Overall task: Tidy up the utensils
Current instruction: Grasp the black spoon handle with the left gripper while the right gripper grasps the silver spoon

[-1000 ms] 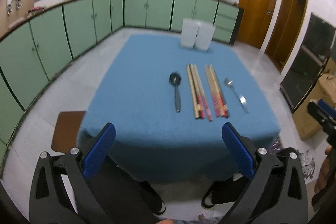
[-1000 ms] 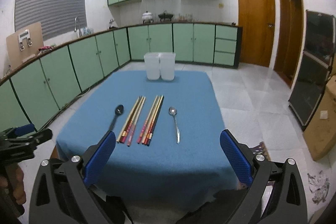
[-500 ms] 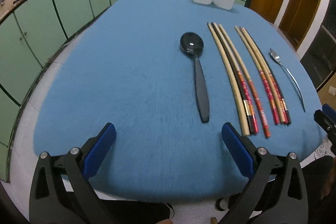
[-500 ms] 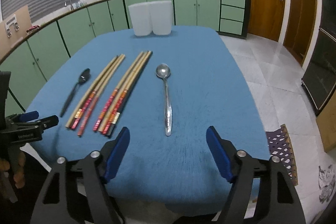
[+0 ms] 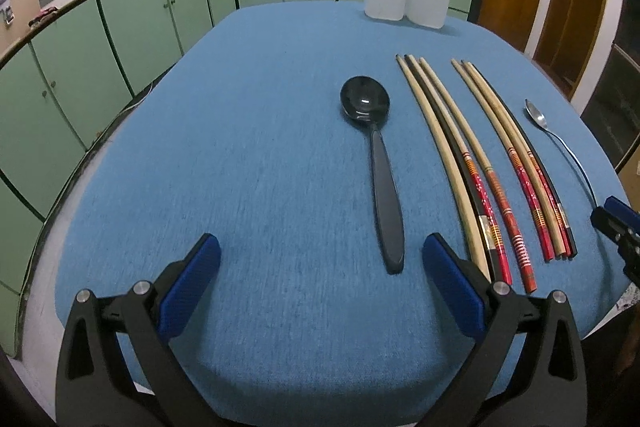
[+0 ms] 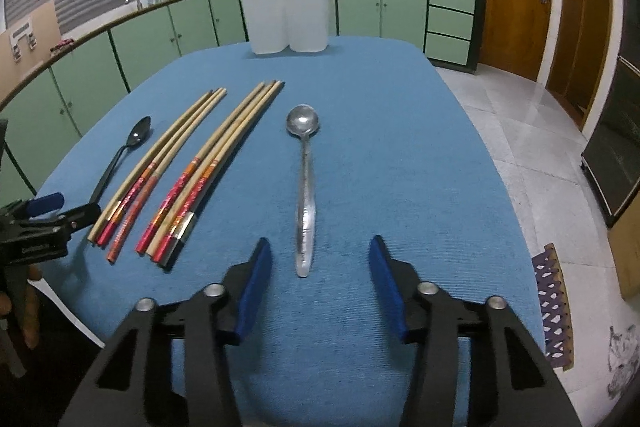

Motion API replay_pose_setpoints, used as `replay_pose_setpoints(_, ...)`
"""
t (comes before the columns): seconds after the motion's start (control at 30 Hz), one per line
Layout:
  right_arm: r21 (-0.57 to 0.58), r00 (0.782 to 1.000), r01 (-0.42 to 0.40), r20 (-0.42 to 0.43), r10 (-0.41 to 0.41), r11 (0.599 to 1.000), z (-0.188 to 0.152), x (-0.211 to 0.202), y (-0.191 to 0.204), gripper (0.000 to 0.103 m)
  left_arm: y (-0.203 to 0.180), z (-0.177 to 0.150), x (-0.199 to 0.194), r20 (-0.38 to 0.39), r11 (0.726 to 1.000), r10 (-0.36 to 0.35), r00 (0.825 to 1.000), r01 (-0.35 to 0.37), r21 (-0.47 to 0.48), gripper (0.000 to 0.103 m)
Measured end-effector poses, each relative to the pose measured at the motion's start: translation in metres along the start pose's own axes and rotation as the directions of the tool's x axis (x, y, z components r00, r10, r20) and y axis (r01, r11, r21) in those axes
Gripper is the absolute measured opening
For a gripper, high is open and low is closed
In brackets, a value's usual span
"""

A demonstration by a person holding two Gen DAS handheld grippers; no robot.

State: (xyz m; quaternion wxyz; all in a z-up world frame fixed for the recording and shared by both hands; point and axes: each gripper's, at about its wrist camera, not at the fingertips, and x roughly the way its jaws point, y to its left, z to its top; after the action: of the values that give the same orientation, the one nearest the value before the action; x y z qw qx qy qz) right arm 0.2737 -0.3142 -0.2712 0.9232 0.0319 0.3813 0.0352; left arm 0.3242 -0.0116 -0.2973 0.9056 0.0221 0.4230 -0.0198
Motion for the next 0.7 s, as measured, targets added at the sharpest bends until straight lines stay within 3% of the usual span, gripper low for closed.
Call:
replay_pose_setpoints(0.1,-0.008,1.000,-0.003,0.009,0.003,1.000,-0.001,0.001,0.001,0.038,-0.002,0.001,0.000,0.016,1.000,-0.011,1.000,0.011,-0.001,0.095)
replay_pose_setpoints(0.17,-0.018,1.000,-0.003,0.018,0.003,1.000,-0.001,0.001,0.004,0.035,-0.005,0.002,-0.003,0.031,1.000,-0.019,0.999,0.018,0.012,0.083)
replay_pose_setpoints(0.23,-0.019,1.000,-0.006,0.024,0.006,1.000,-0.001,0.002,0.005,0.032,-0.009,0.005,-0.004,0.035,0.999,-0.029,0.999,0.028,0.022,0.066)
replay_pose_setpoints(0.37,-0.023,0.999,-0.013,0.036,0.014,1.000,-0.003,0.002,0.005,0.028,-0.015,0.005,-0.006,0.042,0.999,-0.040,0.998,0.038,0.035,0.046)
replay_pose_setpoints(0.5,-0.032,0.999,-0.023,0.039,0.025,0.999,-0.003,0.003,0.006,0.018,-0.018,0.003,-0.009,0.039,0.997,-0.076,0.996,0.075,0.033,0.017)
replay_pose_setpoints(0.6,-0.035,0.999,-0.033,0.037,0.034,0.999,-0.002,0.004,0.007,0.009,-0.016,0.005,-0.007,0.029,0.995,-0.102,0.994,0.102,0.012,0.012)
replay_pose_setpoints(0.7,-0.027,0.999,-0.039,0.033,0.040,0.999,0.000,0.004,0.007,0.009,-0.011,0.010,-0.007,0.012,0.992,-0.127,0.992,0.128,-0.022,0.012)
